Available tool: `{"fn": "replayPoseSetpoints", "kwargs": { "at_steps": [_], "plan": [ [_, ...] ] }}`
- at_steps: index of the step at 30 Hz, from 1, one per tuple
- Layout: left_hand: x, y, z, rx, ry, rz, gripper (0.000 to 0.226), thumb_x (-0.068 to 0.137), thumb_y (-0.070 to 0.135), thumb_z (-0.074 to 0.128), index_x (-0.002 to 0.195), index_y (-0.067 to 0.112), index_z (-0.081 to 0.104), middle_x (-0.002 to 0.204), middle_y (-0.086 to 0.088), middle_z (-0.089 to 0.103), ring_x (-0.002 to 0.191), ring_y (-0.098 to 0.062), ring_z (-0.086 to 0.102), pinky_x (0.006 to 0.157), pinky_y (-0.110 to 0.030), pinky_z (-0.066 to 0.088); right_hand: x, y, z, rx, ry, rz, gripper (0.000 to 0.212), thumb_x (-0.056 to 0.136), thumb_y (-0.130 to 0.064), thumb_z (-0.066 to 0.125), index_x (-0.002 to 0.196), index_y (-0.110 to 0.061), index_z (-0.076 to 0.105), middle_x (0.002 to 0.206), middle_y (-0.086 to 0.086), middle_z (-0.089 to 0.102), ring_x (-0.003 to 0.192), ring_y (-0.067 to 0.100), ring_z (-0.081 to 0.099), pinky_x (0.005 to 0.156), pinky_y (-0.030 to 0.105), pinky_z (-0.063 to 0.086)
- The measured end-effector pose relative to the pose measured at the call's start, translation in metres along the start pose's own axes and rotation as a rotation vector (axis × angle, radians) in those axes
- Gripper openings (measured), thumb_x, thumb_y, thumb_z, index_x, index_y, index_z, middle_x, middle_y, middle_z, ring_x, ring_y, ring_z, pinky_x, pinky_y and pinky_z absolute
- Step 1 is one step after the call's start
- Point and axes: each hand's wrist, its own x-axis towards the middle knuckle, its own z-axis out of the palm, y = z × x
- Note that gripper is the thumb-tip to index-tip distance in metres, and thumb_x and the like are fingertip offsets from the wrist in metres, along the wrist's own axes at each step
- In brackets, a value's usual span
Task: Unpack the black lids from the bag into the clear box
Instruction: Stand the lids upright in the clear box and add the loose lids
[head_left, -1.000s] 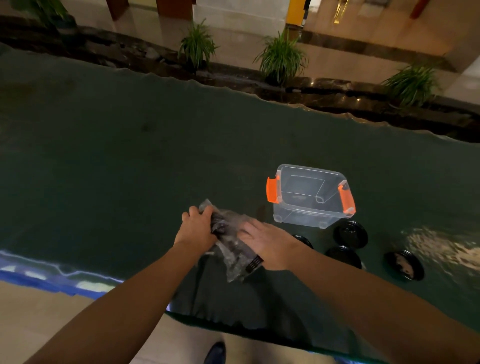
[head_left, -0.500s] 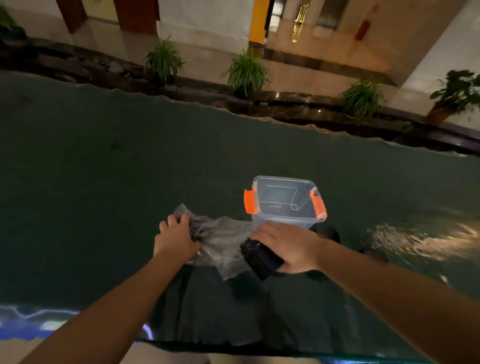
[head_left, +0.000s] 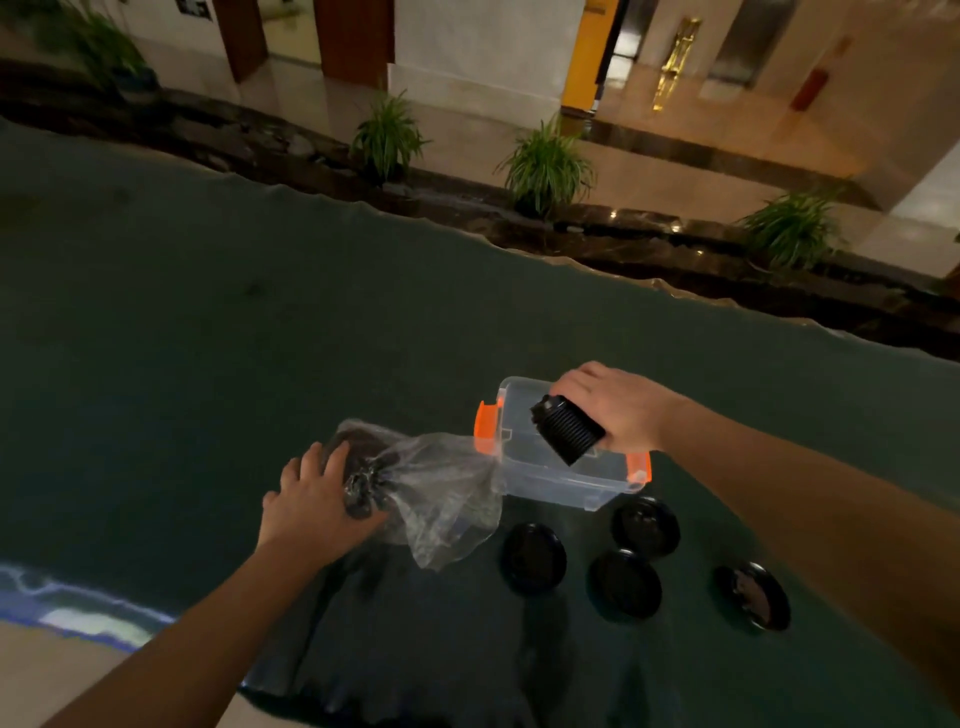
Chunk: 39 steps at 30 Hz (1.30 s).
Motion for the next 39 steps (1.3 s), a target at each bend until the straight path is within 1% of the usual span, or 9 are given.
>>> {"fn": "replayPoseSetpoints", "kwargs": {
  "at_steps": [3,9,13,15,20,25,33,37,39],
  "plan": [
    [-0.012,0.005,0.007,-0.030,0.033,-0.068,0.116,0.063,0.088,0.055,0.157,0.031,0.018,0.165,-0.010,0.022,0.147,-0.038,0.026,0.106,-0.063,0.041,0.015,0.015,0.019,-0.023,-0.064,-0.057,0.080,0.075,-0.024,0.082,0.141,-0.026,0.038,0.136,-0.002,0.051,0.121,0.021,0.047,0.100,0.040,0.048],
    [-0.041,0.009,0.021,-0.045,0.060,-0.168,0.115,0.065,0.090,0.051,0.158,0.031,0.015,0.165,-0.011,0.023,0.147,-0.040,0.029,0.105,-0.065,0.043,0.040,0.017,0.062,0.018,-0.130,-0.165,0.079,0.078,-0.013,0.076,0.143,-0.035,0.036,0.148,0.002,0.032,0.131,0.026,0.041,0.098,0.038,0.050],
    [-0.059,0.007,0.028,-0.021,0.056,-0.219,0.112,0.068,0.087,0.056,0.158,0.032,0.018,0.165,-0.010,0.023,0.146,-0.039,0.031,0.105,-0.065,0.043,0.054,0.011,0.080,0.095,-0.170,-0.202,0.074,0.085,-0.013,0.065,0.142,-0.046,0.031,0.137,0.001,0.032,0.120,0.028,0.046,0.081,0.036,0.051],
    [-0.065,0.005,0.029,-0.011,0.066,-0.232,0.109,0.071,0.085,0.057,0.158,0.032,0.018,0.165,-0.010,0.024,0.146,-0.039,0.032,0.105,-0.064,0.043,0.058,0.008,0.087,0.107,-0.157,-0.221,0.065,0.092,-0.019,0.060,0.141,-0.049,0.029,0.136,-0.001,0.035,0.117,0.025,0.047,0.079,0.037,0.051],
    [-0.070,-0.002,0.025,0.000,0.068,-0.239,0.103,0.077,0.077,0.060,0.158,0.032,0.017,0.165,-0.009,0.024,0.146,-0.038,0.033,0.106,-0.062,0.044,0.064,0.003,0.097,0.126,-0.083,-0.216,0.070,0.090,-0.009,0.063,0.145,-0.037,0.031,0.141,-0.005,0.040,0.122,0.020,0.045,0.089,0.038,0.051],
    [-0.060,0.001,0.021,-0.013,0.048,-0.198,0.101,0.079,0.072,0.062,0.158,0.028,0.018,0.164,-0.009,0.024,0.145,-0.037,0.033,0.106,-0.059,0.044,0.065,0.000,0.096,0.116,-0.051,-0.161,0.067,0.090,-0.014,0.065,0.147,-0.031,0.034,0.149,-0.006,0.043,0.130,0.018,0.046,0.103,0.040,0.046],
    [-0.034,-0.004,0.002,0.005,0.040,-0.074,0.106,0.074,0.079,0.056,0.158,0.027,0.018,0.164,-0.008,0.025,0.146,-0.034,0.032,0.107,-0.058,0.042,0.047,-0.009,0.098,0.054,-0.055,-0.039,0.081,0.087,-0.011,0.067,0.153,-0.031,0.024,0.154,-0.001,0.037,0.134,0.021,0.044,0.099,0.040,0.050],
    [-0.021,-0.005,-0.008,0.007,0.061,-0.019,0.107,0.072,0.083,0.054,0.157,0.029,0.020,0.164,-0.007,0.027,0.148,-0.033,0.030,0.108,-0.057,0.042,0.032,-0.012,0.090,0.084,-0.065,0.007,0.088,0.085,-0.018,0.071,0.155,-0.034,0.020,0.160,-0.004,0.031,0.141,0.020,0.037,0.108,0.041,0.044],
    [-0.015,-0.006,-0.014,-0.003,0.067,0.012,0.106,0.072,0.084,0.054,0.157,0.029,0.021,0.164,-0.007,0.027,0.148,-0.032,0.028,0.109,-0.057,0.041,0.023,-0.017,0.078,0.122,-0.044,0.048,0.083,0.087,-0.024,0.069,0.155,-0.033,0.023,0.162,-0.002,0.029,0.145,0.021,0.033,0.112,0.043,0.040]
  ]
}}
